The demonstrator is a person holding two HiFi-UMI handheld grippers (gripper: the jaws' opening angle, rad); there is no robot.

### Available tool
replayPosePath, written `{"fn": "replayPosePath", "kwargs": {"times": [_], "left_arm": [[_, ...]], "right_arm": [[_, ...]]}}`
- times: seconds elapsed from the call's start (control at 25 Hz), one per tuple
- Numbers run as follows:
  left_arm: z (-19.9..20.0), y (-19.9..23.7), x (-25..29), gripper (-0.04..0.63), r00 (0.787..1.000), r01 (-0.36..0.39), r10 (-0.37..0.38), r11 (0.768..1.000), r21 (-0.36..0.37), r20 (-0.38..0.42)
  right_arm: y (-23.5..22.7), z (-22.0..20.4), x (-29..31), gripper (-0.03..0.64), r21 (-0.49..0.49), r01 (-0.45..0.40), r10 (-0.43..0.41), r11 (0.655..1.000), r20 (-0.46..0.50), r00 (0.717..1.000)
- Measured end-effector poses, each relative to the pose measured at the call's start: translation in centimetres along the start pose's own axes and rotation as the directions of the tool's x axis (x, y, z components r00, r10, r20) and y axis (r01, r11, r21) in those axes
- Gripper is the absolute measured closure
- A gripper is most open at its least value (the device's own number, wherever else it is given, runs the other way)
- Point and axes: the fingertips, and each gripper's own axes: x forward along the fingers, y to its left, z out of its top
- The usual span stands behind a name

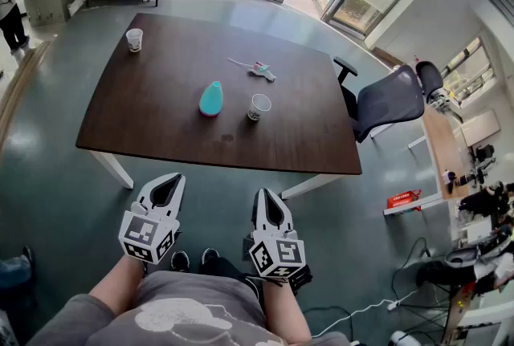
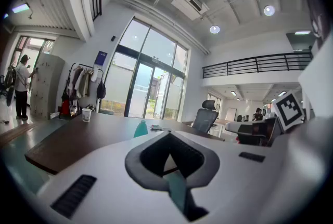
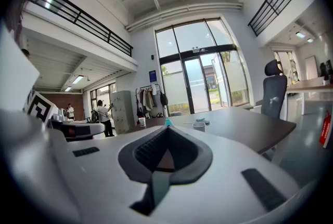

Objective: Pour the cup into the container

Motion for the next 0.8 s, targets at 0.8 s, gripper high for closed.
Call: {"fn": "replayPosePath", "kwargs": {"times": [0.8], "left_arm": [[0.0, 5.4, 2.9, 0.589, 0.995, -0.097, 0.098, 0.995, -0.022, 0.019]], "right_arm": [[-1.6, -0.3, 8.4, 0.629, -0.038, -0.019, 0.02, 0.999, 0.013, 1.0]]}}
